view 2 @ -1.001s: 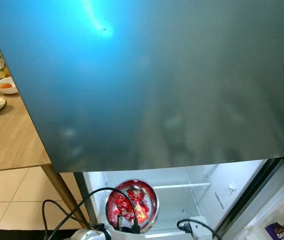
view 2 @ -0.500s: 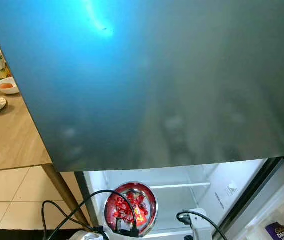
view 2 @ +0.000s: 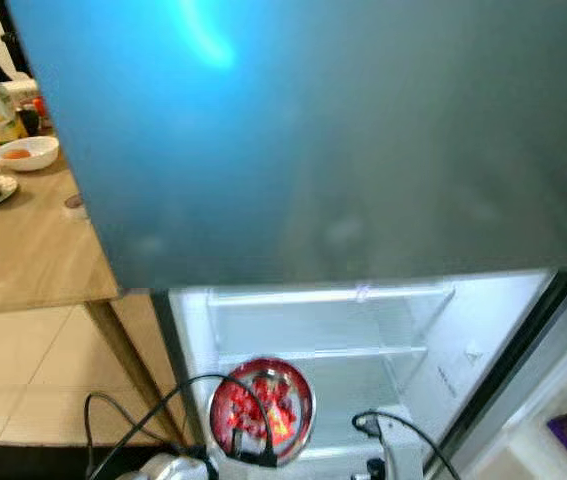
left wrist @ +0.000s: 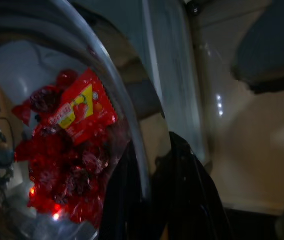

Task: Restocking fridge

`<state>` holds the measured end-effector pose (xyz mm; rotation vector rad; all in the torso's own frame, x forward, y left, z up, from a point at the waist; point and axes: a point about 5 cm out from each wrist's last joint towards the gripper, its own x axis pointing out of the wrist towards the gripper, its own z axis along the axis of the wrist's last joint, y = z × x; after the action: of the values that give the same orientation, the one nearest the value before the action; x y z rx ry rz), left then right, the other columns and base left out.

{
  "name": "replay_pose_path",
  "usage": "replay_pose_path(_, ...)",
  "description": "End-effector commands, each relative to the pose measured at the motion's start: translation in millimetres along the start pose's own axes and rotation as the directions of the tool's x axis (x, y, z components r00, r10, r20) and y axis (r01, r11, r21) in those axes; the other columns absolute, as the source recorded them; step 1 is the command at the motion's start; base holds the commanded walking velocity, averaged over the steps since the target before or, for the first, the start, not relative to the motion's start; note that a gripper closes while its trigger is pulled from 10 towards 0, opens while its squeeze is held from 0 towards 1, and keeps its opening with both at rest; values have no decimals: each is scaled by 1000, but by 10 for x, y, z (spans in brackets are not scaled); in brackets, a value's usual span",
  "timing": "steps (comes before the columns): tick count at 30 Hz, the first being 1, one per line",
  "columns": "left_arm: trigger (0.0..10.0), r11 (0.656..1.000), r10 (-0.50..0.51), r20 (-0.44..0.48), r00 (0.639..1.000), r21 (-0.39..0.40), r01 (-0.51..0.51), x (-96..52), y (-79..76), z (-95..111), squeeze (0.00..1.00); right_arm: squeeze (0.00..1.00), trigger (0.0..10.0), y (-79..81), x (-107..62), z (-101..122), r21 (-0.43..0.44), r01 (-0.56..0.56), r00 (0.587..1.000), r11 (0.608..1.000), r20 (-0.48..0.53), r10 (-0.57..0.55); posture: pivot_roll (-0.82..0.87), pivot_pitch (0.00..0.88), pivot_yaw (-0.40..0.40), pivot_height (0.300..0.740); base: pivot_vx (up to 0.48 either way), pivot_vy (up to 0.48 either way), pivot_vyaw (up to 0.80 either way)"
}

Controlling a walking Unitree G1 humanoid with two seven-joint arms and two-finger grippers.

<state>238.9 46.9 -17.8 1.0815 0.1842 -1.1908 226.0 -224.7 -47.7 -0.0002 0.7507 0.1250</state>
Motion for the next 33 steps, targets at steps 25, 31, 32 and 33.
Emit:
replay_pose_path(25, 10000, 998, 44, 43, 998, 49, -46, 47, 88, 105, 0, 0, 10000, -4, 21, 112, -4, -9, 999, 1000, 40, 9, -73, 9, 25, 527, 0, 0, 0)
replay_pose_path(31, 10000, 997, 56, 45, 997, 51, -58, 51, 113, 114, 0, 0, 10000, -67, 14, 188, 1, 7, 998, 1000, 69, -7, -73, 9, 25, 502, 0, 0, 0)
replay_pose_path(32, 10000, 997, 56, 45, 997, 51, -58, 51, 113, 114, 0, 0, 10000, -67, 14, 188, 1, 7, 998, 1000, 69, -7, -73, 9, 25, 502, 0, 0, 0)
replay_pose_path(33, 10000, 997, 57, 46, 997, 52, -60, 53, 116, 116, 0, 0, 10000, -80, 14, 214, 0, 8, 997, 1000, 77, -8, -73, 9, 25, 492, 0, 0, 0)
